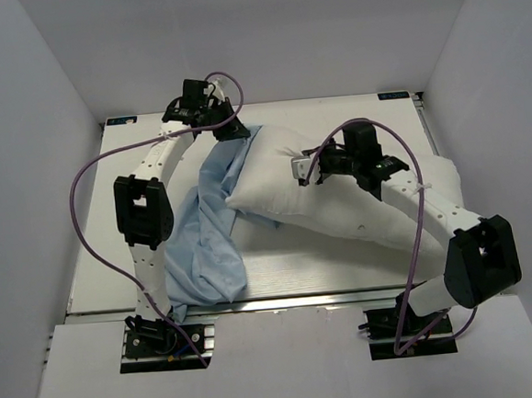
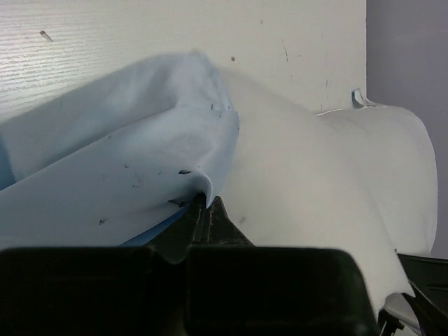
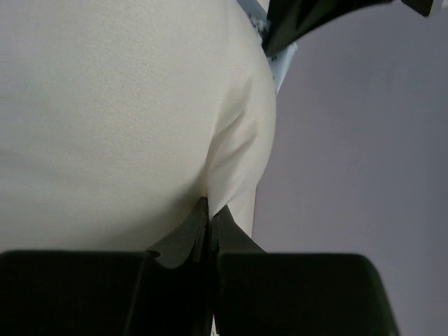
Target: Put the pillow into the pillowcase
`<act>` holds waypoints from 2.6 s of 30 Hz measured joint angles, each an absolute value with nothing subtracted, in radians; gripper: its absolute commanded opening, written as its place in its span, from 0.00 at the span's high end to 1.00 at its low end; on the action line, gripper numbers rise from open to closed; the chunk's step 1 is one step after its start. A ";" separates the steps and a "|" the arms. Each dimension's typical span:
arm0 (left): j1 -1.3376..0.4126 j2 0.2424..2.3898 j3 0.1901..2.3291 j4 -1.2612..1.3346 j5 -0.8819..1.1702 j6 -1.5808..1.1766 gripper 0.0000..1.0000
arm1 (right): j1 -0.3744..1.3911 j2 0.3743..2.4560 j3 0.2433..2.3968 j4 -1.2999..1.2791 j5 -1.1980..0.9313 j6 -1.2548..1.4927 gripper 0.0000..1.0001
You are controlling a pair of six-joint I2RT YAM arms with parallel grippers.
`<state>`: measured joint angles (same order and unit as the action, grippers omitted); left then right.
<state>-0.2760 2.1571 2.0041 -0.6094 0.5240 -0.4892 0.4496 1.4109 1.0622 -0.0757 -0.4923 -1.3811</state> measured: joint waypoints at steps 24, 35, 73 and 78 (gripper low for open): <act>-0.211 2.225 2.123 -0.662 0.440 -0.526 0.93 | 0.442 1.356 0.979 -0.120 -0.600 -1.596 1.00; -0.213 2.225 2.121 -0.622 0.512 -0.543 0.94 | 0.527 1.312 0.933 -0.169 -0.627 -1.626 1.00; -0.254 2.136 2.136 -0.757 0.368 -0.472 0.28 | 0.502 1.561 1.107 0.038 -0.441 -1.593 0.49; -0.238 1.936 1.964 -0.796 0.228 -0.459 0.26 | 0.500 1.460 1.119 -0.052 -0.449 -1.506 0.30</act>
<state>-0.2379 1.9358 1.9636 -0.7963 0.2283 -0.4595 0.4995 1.4597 1.1191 -0.0525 -0.4488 -1.5059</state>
